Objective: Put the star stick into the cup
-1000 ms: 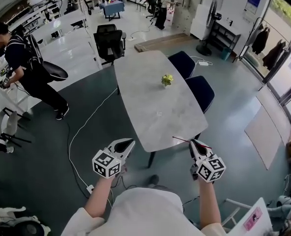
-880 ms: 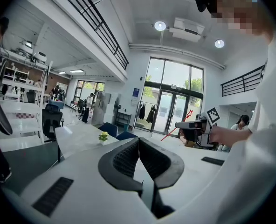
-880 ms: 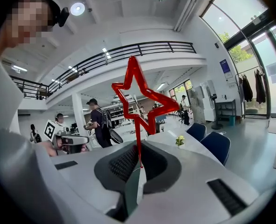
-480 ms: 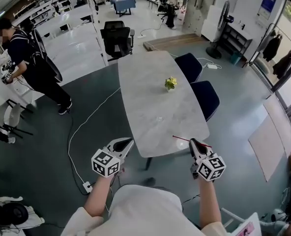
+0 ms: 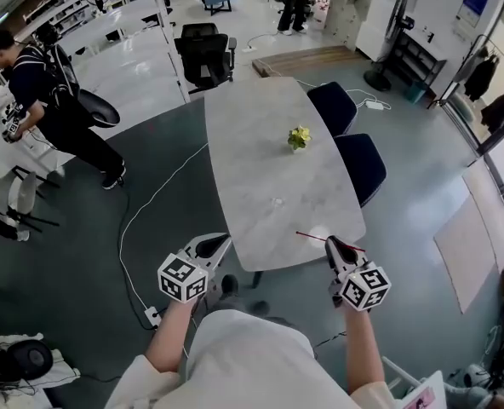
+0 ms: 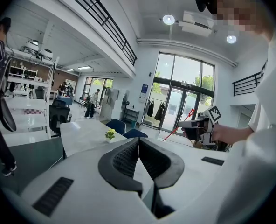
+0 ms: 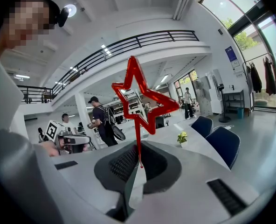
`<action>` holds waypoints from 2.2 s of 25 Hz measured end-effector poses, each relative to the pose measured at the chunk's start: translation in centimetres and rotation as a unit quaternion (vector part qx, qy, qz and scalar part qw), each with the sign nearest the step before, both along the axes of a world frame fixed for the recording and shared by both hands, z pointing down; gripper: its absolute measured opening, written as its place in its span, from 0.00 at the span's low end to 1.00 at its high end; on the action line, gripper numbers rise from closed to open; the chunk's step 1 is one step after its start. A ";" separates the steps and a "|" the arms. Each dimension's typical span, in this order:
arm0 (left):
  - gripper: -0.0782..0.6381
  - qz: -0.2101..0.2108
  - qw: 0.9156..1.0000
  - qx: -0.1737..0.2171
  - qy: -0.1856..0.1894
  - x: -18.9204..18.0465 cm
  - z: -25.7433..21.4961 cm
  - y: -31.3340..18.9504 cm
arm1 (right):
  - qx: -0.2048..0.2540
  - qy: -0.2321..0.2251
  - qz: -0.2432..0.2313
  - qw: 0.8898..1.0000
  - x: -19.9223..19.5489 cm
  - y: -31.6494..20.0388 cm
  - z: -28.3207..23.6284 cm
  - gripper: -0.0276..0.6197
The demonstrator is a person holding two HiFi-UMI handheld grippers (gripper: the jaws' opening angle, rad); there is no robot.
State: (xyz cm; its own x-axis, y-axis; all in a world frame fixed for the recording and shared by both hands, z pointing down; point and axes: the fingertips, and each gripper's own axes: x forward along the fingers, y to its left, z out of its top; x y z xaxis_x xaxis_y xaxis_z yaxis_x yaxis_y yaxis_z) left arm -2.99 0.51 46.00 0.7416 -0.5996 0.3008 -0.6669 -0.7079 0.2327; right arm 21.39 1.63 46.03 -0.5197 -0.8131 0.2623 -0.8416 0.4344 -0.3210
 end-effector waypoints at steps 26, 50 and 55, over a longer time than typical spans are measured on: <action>0.14 0.116 0.992 -0.051 -0.014 -2.1 7.5 -22.9 | -0.078 0.024 0.086 0.993 -4.6 -19.5 7.7 0.07; 0.14 0.138 0.981 -0.133 -0.022 1.3 19.4 -35.2 | -0.180 0.097 0.063 0.977 -5.1 -34.0 27.2 0.07; 0.14 0.111 0.982 -0.153 -0.016 2.2 21.6 -35.7 | -0.204 0.098 0.036 0.973 -5.0 -35.3 31.5 0.07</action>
State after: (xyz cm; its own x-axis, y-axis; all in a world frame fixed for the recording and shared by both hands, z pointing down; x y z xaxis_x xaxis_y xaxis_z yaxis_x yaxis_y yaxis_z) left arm -0.77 -35.16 67.58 0.8310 -0.3016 0.4674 -0.5143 -0.7368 0.4389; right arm 16.41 -33.67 77.56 -0.3726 -0.6529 0.6595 -0.9276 0.2414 -0.2851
